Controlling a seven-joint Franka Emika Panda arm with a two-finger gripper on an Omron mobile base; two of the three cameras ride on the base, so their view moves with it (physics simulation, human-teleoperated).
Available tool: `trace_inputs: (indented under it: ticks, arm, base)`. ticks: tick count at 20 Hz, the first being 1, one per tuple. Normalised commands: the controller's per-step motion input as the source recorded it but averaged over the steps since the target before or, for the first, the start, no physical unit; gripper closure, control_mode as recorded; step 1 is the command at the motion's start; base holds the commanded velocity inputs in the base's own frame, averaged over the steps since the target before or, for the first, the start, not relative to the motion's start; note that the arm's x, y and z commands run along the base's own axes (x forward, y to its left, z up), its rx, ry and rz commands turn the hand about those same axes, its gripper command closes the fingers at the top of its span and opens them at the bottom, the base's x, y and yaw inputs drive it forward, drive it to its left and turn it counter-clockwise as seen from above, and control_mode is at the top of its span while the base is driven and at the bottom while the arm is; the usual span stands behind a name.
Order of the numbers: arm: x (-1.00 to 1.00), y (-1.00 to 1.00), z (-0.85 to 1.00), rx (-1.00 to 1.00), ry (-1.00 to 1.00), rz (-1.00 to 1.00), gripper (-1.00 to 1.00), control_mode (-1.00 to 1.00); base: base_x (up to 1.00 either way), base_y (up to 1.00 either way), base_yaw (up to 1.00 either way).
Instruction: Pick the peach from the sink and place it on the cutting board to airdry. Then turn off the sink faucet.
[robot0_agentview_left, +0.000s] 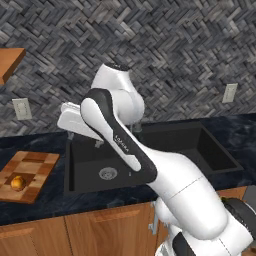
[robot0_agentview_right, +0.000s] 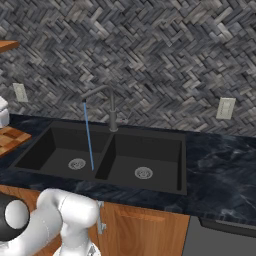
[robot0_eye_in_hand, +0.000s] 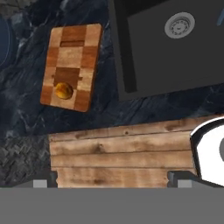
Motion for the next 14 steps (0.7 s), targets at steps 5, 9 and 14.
trace_inputs:
  ticks: [5,9,14]
  arm:
    - [-0.6,-0.69,0.51,0.05,-0.04,0.1,-1.0,-1.0]
    - [-0.46,-0.18,-0.03,0.0,-0.03,0.0,-1.0,-1.0]
    - [-0.19,-0.58,0.0,0.01,-0.03,0.05,-1.0,-1.0]
  base:
    - [0.0,0.0,0.0]
    - [0.0,0.0,0.0]
    - [0.0,0.0,0.0]
